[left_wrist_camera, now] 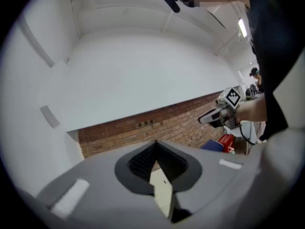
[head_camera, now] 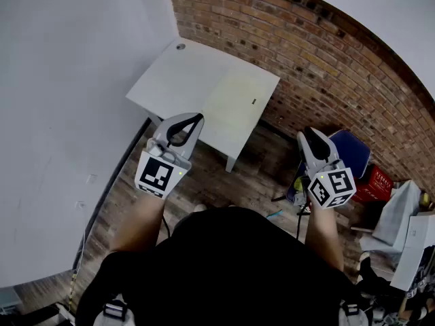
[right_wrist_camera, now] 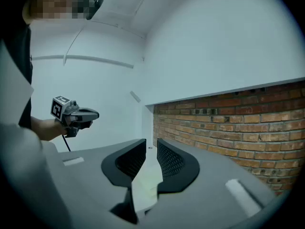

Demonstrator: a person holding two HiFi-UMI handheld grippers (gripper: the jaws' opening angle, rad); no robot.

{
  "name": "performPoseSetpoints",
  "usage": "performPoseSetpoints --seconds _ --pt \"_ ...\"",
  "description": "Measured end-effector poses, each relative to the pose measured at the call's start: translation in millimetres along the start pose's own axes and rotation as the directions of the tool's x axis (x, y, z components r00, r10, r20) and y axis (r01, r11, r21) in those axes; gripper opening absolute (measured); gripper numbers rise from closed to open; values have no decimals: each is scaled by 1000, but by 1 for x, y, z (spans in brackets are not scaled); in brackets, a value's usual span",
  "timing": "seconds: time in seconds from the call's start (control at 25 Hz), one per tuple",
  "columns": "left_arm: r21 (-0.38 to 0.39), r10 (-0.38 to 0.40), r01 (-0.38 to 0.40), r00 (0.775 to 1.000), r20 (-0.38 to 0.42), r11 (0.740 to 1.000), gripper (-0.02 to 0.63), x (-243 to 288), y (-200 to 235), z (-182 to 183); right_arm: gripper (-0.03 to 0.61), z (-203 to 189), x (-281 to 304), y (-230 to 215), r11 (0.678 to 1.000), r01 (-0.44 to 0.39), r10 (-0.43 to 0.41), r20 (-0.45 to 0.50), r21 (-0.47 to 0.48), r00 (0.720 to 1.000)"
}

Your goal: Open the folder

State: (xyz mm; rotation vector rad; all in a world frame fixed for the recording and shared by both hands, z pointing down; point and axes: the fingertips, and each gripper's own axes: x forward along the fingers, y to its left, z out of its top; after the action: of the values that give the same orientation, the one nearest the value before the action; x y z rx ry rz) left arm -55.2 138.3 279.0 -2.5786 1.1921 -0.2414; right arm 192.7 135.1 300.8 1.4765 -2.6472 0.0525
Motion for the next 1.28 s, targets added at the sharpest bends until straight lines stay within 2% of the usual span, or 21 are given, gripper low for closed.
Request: performPoseSetpoints --seconds 0.16,0.4,0.64,0.96,1.28 --pt "-13 -8 8 1000 11 1000 2 -9 3 -1 72 4 -5 4 1000 22 -22 13 -2 1000" --pt "-18 6 -6 1000 -7 1000 2 -12 7 -4 72 3 -1 13 1000 4 -4 11 3 1000" --pt "2 38 -38 998 -45 999 3 2 0 -13 72 0 -7 -11 997 44 -46 35 70 998" --pt "8 55 -55 998 -31 998 4 18 -25 0 72 0 -13 -37 997 37 -42 60 69 997" --pt "-15 76 -77 997 -24 997 4 29 -5 -2 71 7 5 -44 998 34 -38 65 62 997"
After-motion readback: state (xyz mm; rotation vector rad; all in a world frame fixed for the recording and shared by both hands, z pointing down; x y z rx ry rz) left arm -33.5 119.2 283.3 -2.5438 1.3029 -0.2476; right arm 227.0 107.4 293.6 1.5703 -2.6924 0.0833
